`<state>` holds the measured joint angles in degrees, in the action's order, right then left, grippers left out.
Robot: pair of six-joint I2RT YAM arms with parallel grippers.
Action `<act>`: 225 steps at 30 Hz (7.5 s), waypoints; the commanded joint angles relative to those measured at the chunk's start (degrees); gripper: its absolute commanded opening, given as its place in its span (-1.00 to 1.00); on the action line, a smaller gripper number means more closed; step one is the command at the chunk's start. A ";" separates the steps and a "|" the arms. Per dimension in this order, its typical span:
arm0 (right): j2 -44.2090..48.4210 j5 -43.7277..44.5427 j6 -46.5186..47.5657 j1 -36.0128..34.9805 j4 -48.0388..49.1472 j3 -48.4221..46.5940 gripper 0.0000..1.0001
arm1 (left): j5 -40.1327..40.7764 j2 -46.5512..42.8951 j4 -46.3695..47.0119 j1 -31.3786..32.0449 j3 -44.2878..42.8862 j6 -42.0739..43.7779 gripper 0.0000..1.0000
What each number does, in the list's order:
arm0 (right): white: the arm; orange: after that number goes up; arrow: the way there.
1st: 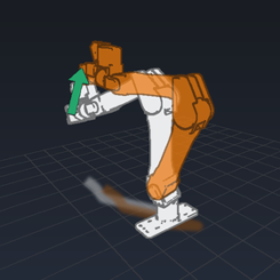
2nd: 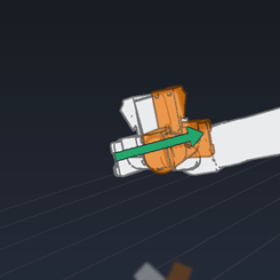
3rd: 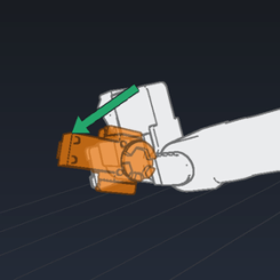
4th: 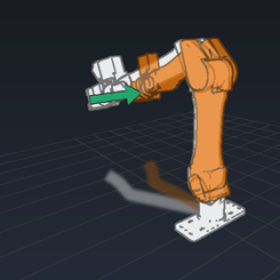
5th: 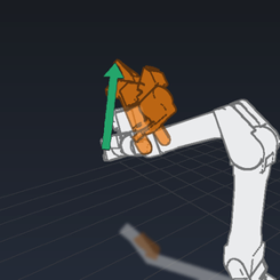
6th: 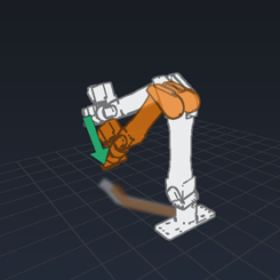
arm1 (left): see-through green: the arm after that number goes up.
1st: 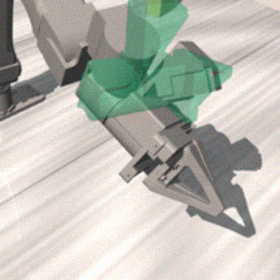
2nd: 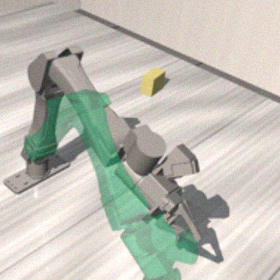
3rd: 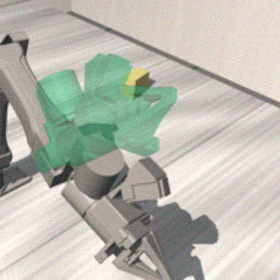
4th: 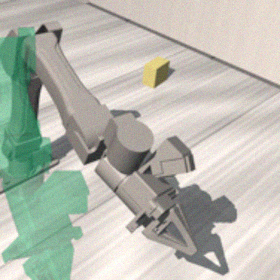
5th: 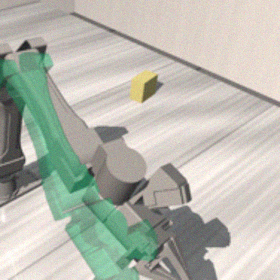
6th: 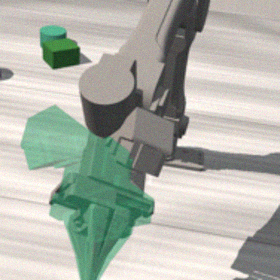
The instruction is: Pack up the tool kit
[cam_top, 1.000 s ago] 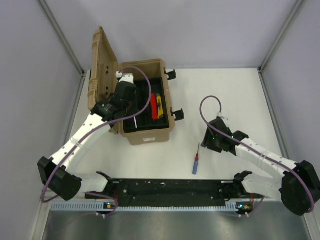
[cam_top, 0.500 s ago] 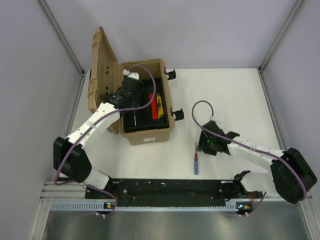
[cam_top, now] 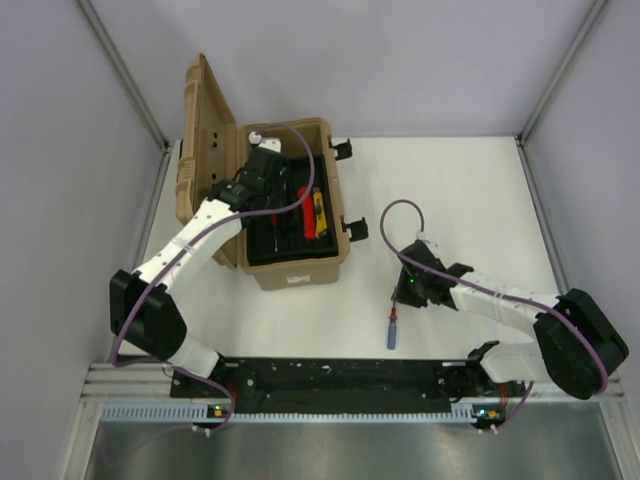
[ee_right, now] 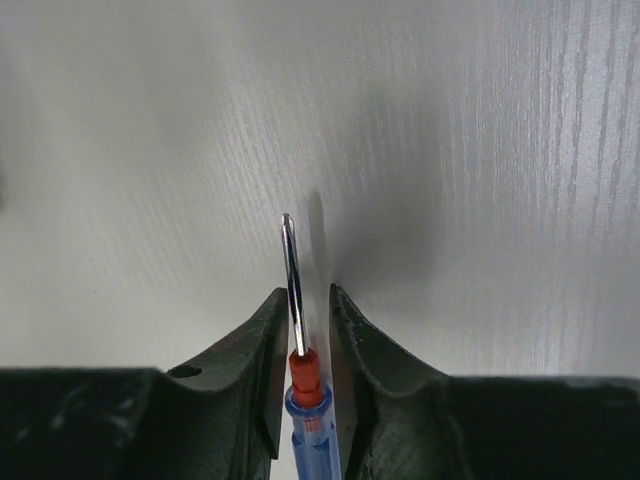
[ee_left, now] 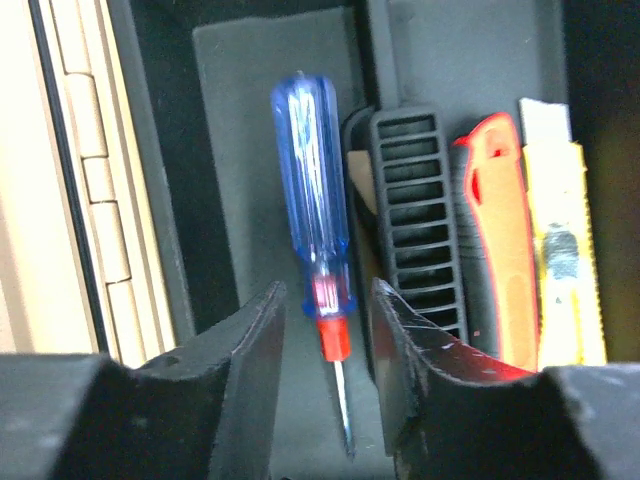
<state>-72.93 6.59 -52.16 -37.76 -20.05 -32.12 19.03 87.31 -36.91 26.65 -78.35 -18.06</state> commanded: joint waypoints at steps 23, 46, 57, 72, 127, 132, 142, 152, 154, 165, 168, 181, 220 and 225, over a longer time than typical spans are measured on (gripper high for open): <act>23.34 0.19 3.55 -1.09 -3.50 -5.66 -1.00 | -38.77 -16.02 4.81 3.05 -3.23 1.72 0.26; 32.67 -23.03 4.35 -1.09 22.16 -16.40 -1.00 | -61.39 -19.28 40.85 19.92 17.70 -17.35 0.41; 31.62 -21.97 3.38 -1.09 24.88 -15.87 -1.00 | -58.31 -19.81 43.85 20.54 18.85 -20.69 0.16; 29.42 -14.16 3.64 -1.09 16.99 -17.19 0.61 | -43.85 -19.37 29.47 20.72 14.20 -15.78 -1.00; 28.98 -6.15 5.76 1.46 2.74 -11.83 0.97 | 3.75 -6.97 -7.04 0.15 -3.82 -4.00 -0.21; 28.89 -6.15 5.32 2.07 2.12 -11.65 0.97 | -1.62 -9.87 -7.65 0.15 -13.04 -0.66 -0.10; 27.14 -8.79 4.79 2.60 1.86 -10.77 0.97 | -1.97 -9.26 -6.96 -3.53 -34.58 1.72 0.36; 27.58 -9.05 6.37 3.65 1.25 -9.72 0.97 | -7.05 -8.29 -7.57 -17.59 -33.46 0.14 0.59; 27.22 -9.31 6.46 3.75 1.25 -9.54 0.97 | -9.87 -7.86 -7.65 -20.23 -31.88 -0.22 0.61; 24.59 -9.93 6.55 4.45 1.33 -9.28 0.97 | -22.88 -6.27 -5.72 -22.79 -27.56 4.26 0.35; 22.49 -8.18 5.76 4.62 1.51 -9.28 0.96 | -25.26 -5.75 -5.72 -22.00 -27.91 5.32 0.14; 12.81 -10.19 6.46 5.06 7.57 -8.40 0.93 | -22.46 -2.41 -4.76 -12.60 -28.27 6.99 0.09; -14.43 -37.52 -16.65 19.83 65.03 3.47 0.89 | -7.25 -17.61 17.92 15.71 22.09 15.43 0.48; -17.51 -39.46 -19.82 19.83 74.01 3.29 0.88 | -6.10 -17.00 16.25 16.41 25.43 12.36 0.43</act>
<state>-88.90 -29.30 -68.07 -18.55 39.81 -28.84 9.98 67.48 -13.32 43.00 -57.80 -4.58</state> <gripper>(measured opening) 0.941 0.726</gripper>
